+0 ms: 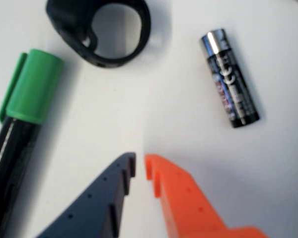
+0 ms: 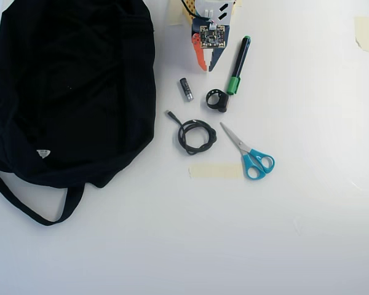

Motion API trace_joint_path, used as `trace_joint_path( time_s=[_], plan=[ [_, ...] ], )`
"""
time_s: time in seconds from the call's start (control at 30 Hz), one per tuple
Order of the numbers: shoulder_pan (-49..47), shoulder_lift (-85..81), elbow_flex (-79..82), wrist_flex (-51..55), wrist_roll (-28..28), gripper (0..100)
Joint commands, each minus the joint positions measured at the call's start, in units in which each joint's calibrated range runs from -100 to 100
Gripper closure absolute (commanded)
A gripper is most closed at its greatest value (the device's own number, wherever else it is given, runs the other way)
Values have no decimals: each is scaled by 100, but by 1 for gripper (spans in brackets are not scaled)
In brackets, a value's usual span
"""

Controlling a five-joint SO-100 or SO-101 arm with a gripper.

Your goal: Put the cable into the black bag

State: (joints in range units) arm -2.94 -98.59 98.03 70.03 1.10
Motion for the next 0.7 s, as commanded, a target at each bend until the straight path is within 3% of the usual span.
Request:
trace_joint_path(
  time_s=[0.0, 0.4, 0.53, 0.67],
  plan=[
    [-43, -108, 125, 301, 0, 98],
    [-43, -100, 89, 172, 0, 98],
    [-50, -50, 80, -646, 42, 98],
    [-297, 481, -100, -2145, 47, 98]
  ],
)
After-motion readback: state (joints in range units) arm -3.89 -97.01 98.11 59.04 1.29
